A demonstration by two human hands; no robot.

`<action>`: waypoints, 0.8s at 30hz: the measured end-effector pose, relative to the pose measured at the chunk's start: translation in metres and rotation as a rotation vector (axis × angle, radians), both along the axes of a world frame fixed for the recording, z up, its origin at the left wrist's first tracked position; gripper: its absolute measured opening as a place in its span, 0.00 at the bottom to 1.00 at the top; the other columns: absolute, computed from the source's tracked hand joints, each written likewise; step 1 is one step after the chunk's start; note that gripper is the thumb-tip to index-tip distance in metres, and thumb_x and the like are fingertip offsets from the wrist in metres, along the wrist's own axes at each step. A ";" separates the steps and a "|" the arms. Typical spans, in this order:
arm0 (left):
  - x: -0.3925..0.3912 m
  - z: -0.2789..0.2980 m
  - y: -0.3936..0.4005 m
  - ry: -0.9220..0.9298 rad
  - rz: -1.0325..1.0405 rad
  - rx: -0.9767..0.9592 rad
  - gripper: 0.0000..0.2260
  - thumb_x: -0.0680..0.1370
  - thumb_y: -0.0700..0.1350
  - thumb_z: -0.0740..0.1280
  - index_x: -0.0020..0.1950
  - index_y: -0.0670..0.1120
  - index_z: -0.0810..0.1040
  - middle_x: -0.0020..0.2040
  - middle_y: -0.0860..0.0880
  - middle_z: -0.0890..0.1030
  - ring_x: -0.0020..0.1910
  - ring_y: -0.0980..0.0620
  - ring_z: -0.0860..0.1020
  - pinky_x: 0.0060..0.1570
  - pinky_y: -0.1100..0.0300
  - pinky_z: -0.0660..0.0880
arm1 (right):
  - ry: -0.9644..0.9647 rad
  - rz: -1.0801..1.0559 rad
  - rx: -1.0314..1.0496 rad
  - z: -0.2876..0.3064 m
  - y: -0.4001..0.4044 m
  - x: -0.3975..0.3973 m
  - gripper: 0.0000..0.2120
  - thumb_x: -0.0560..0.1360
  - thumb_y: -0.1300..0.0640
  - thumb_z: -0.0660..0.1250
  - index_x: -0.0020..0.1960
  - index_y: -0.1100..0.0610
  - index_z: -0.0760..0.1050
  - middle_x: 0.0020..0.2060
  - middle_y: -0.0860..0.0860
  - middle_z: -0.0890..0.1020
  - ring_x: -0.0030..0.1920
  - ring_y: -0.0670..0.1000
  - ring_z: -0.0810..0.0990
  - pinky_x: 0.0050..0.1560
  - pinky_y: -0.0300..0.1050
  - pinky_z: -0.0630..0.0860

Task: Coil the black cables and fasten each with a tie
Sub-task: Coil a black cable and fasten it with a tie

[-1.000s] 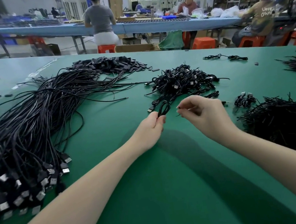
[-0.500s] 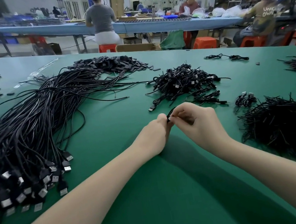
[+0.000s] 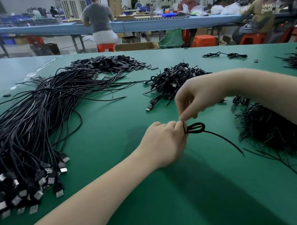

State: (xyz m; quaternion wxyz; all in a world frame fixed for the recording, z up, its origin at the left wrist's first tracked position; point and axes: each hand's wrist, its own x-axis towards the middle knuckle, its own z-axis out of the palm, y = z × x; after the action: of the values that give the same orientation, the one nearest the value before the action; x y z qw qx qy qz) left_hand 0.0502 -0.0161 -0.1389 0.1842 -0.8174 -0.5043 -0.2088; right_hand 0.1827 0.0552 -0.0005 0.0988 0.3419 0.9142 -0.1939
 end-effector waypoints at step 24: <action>-0.017 -0.008 0.031 -1.455 -0.047 -0.484 0.05 0.83 0.44 0.57 0.48 0.51 0.68 0.33 0.59 0.69 0.27 0.63 0.67 0.32 0.69 0.65 | 1.259 -0.811 -0.841 -0.119 -0.009 -0.028 0.13 0.73 0.59 0.72 0.31 0.55 0.76 0.26 0.47 0.76 0.25 0.44 0.73 0.26 0.35 0.67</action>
State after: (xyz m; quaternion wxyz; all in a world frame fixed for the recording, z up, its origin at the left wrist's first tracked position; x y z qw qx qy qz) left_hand 0.0333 0.0144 -0.1465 -0.3826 -0.5021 -0.5127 -0.5820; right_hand 0.1549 0.0462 -0.1192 -0.3853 0.4059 0.4579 -0.6907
